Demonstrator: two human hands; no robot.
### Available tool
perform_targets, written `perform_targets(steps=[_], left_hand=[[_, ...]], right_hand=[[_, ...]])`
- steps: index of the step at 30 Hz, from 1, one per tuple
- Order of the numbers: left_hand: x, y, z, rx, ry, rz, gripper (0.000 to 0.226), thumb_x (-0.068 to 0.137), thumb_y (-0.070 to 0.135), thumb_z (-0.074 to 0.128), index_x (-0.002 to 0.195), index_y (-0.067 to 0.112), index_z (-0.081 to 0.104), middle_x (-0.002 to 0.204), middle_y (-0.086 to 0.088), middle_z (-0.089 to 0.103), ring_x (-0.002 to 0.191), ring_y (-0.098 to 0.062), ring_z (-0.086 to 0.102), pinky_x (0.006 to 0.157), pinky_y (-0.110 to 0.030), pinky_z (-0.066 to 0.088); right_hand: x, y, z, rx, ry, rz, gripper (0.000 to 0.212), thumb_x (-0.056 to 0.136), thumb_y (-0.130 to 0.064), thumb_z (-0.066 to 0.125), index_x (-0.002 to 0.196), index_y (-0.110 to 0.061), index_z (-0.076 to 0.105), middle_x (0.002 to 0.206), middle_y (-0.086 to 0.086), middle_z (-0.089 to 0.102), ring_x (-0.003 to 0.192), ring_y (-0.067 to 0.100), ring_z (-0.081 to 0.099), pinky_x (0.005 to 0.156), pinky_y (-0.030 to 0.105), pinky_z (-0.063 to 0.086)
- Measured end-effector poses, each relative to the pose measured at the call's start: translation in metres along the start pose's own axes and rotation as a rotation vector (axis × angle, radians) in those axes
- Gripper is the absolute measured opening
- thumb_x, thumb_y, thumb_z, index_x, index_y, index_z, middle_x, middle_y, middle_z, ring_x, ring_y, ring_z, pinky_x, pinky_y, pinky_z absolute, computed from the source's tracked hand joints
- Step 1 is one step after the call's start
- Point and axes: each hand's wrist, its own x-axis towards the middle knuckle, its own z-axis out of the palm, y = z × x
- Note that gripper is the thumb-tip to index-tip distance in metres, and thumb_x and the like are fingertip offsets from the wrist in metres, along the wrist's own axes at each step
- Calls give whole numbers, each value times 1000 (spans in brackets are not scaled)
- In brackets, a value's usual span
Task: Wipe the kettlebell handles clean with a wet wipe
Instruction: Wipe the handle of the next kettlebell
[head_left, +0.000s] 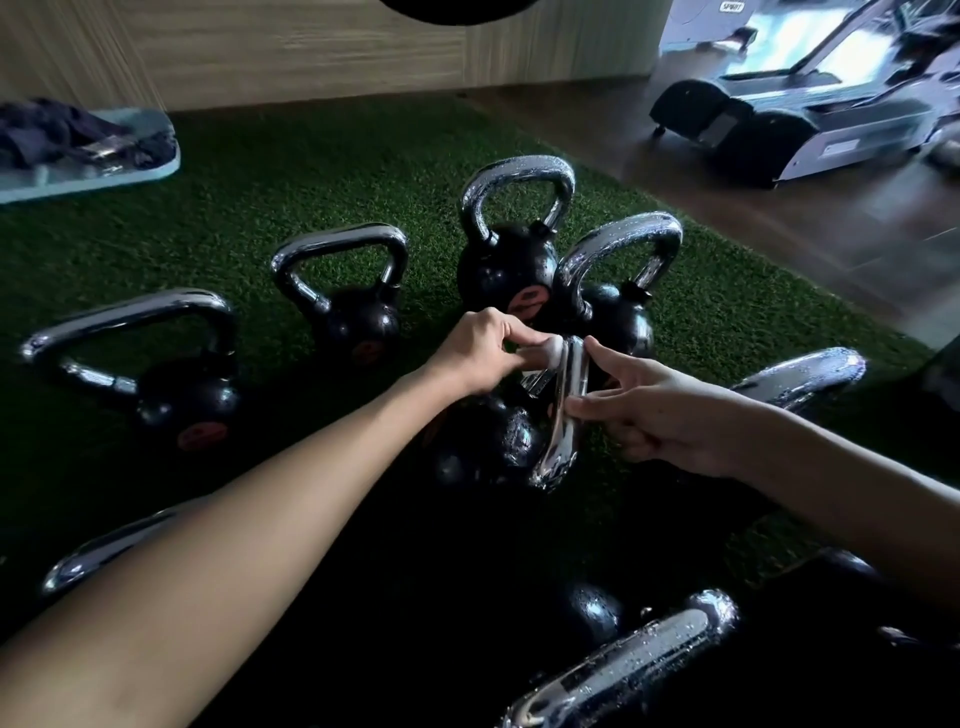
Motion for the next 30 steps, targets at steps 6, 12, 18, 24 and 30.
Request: perform_targets(steps=[6, 12, 18, 24, 30], left_hand=[[0, 14, 3, 8, 18, -70, 41, 82, 56, 76, 114, 30, 77, 120, 10, 73, 107, 3, 61, 69, 7, 36], [-28, 13, -1, 26, -79, 29, 34, 82, 48, 79, 109, 28, 79, 109, 11, 76, 95, 12, 65, 80, -3, 44], [-29, 31, 0, 35, 83, 37, 38, 74, 48, 86, 107, 31, 80, 107, 15, 75, 103, 7, 67, 82, -1, 45], [-59, 32, -7, 14, -33, 48, 28, 79, 41, 84, 104, 28, 81, 71, 34, 68, 54, 24, 51, 54, 3, 33], [-68, 39, -13, -21, -18, 9, 31, 79, 44, 84, 107, 31, 80, 68, 35, 67, 67, 19, 62, 59, 3, 35]], right_hand=[[0, -1, -11, 40, -58, 42, 111, 70, -10, 79, 158, -45, 21, 70, 3, 37, 45, 6, 32, 38, 19, 27], [-2, -1, -14, 16, -84, 39, 112, 70, -8, 79, 159, -44, 19, 68, 3, 33, 45, 5, 33, 38, 19, 26], [1, -4, -13, -3, -77, 31, 111, 69, -12, 80, 158, -43, 21, 63, 0, 34, 43, 4, 33, 38, 18, 27], [1, -3, -15, -27, -96, 25, 113, 69, -9, 80, 158, -44, 21, 72, 0, 46, 45, 4, 34, 38, 18, 29], [4, -5, -15, -45, -85, 26, 112, 68, -10, 82, 157, -45, 24, 72, 1, 41, 46, 4, 34, 39, 19, 30]])
